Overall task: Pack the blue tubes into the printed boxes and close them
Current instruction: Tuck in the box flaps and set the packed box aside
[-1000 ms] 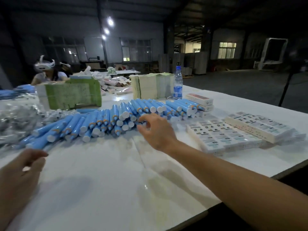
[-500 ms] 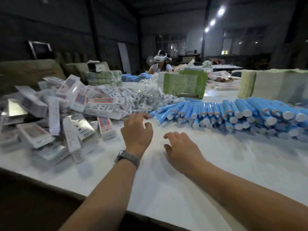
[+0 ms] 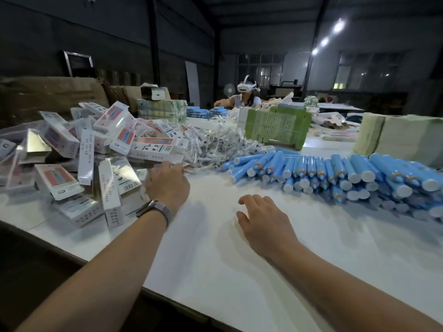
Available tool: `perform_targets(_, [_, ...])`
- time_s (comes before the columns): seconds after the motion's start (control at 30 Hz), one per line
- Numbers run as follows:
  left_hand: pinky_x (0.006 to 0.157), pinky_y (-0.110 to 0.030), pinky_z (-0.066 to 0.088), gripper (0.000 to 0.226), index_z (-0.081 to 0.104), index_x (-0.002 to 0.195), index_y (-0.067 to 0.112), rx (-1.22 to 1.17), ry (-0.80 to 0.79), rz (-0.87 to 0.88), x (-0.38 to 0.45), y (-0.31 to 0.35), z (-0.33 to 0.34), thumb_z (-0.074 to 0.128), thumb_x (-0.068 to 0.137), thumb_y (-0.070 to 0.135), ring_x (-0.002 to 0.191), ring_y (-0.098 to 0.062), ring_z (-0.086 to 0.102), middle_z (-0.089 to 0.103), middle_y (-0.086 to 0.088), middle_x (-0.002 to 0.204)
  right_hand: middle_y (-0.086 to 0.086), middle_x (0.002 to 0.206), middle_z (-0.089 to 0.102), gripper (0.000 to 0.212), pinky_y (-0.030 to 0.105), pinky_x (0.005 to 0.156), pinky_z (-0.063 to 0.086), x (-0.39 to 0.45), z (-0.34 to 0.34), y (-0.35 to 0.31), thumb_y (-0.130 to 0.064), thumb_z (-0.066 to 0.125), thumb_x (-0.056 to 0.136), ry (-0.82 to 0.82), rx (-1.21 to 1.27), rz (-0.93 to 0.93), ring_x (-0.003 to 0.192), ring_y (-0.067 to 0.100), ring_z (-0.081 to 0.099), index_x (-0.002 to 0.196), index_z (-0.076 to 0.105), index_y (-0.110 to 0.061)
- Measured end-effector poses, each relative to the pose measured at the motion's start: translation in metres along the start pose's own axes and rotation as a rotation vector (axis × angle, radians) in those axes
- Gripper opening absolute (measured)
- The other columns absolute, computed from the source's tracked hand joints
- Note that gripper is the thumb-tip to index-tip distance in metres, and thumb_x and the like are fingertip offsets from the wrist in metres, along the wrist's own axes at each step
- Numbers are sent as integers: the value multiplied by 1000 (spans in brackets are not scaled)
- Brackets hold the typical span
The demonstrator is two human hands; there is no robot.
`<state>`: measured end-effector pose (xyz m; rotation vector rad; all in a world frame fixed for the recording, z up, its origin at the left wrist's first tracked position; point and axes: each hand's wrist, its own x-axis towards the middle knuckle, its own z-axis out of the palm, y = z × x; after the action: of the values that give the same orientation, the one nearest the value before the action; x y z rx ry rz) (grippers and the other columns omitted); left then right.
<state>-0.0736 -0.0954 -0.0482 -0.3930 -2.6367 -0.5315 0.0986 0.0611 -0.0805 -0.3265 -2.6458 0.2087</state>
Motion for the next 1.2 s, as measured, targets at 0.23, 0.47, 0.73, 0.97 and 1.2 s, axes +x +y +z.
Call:
perform_targets(0.23, [95,-43,47,27,68,118,16,-417,401,170,-32,47,-39,55,95,10,122,-32,49,58,-5,133,-9,135,50,44,36,87,41,0,3,2,-45,37,101,30,63,5,122,17,40,141,35,-28])
perform_targets(0.47, [59,-37,59,29,57,107,26,-1607,-358,-71,-61,106,-22,41,98,2,89,-25,66,61,-8,107,-2,86,63,36,41,80,52,8,-11,20,-58,43,97,169,971,448,83,12,60,124,50,-36])
perform_targets(0.73, [62,-33,58,46,54,126,25,-1520,-631,165,-76,98,16,55,81,17,96,-22,73,69,-9,116,-4,90,69,18,46,80,57,11,-4,20,-32,53,100,194,1173,325,87,24,70,116,57,-38])
perform_targets(0.97, [79,-40,60,5,57,101,33,-1413,-185,117,-66,95,27,55,99,28,93,-11,71,72,19,97,-1,98,55,35,40,72,54,10,4,16,-19,58,89,46,1209,286,75,14,56,109,65,-47])
perform_targets(1.2, [67,-13,50,15,51,94,30,-1252,-59,83,-59,93,36,65,97,26,82,10,64,66,34,89,1,131,52,50,39,100,44,56,-7,50,-10,53,89,125,314,234,119,22,50,137,52,-23])
